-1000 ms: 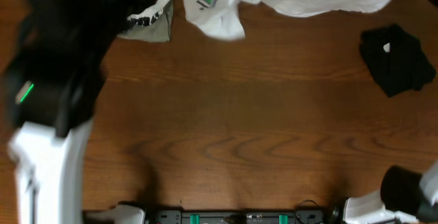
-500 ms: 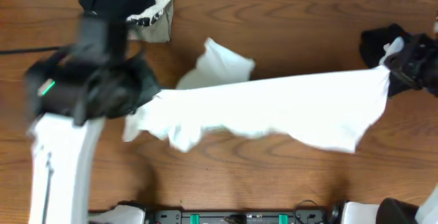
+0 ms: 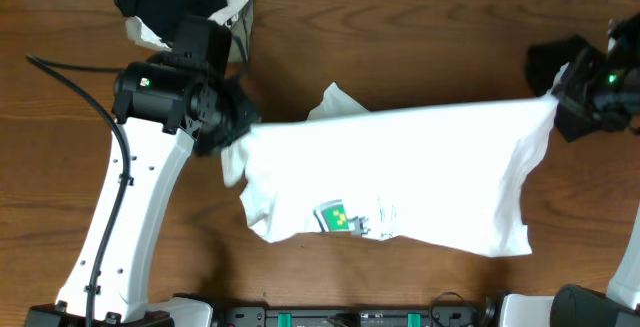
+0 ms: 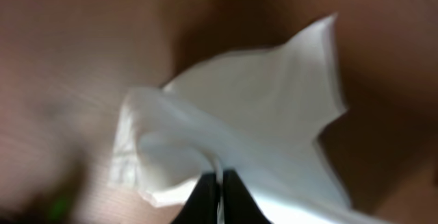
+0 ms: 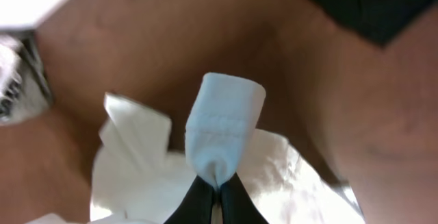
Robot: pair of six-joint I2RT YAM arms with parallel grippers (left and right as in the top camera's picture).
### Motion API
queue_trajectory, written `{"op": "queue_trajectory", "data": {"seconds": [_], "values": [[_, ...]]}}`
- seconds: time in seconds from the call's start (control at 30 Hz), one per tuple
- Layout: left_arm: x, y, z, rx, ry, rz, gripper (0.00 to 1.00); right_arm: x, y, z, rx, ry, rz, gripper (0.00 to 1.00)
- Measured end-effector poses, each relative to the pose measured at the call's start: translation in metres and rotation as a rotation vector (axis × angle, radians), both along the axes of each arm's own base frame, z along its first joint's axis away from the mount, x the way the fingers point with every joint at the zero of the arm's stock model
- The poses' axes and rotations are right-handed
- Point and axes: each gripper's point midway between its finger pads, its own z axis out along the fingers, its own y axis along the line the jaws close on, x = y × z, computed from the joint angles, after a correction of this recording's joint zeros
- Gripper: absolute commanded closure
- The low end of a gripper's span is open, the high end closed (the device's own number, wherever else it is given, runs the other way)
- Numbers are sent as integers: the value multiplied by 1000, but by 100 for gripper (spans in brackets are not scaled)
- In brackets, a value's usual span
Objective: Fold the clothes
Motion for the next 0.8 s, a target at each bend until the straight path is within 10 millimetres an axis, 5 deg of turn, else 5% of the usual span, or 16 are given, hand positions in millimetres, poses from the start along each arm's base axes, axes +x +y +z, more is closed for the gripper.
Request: {"op": "queue_trajectory", "data": {"seconds": [0.13, 0.3, 0.47, 0.57, 0.7, 0.8], "values": [[57, -13, 30, -58, -262, -3, 94, 42, -4, 10, 12, -136, 13, 99], [136, -30, 84, -125, -623, -14, 94, 118, -9, 15, 48, -335, 37, 98], [185, -25, 135, -142, -853, -4, 94, 155, -8, 34, 94, -458, 63, 99], [189, -13, 177, -139, -927, 15, 94, 154, -7, 74, 90, -532, 83, 99], [166, -1, 231, -113, -984, -2, 94, 130, -7, 138, 50, -627, 102, 98], [139, 2, 230, -92, -909, -18, 94, 103, -3, 146, 32, -591, 104, 99]]}}
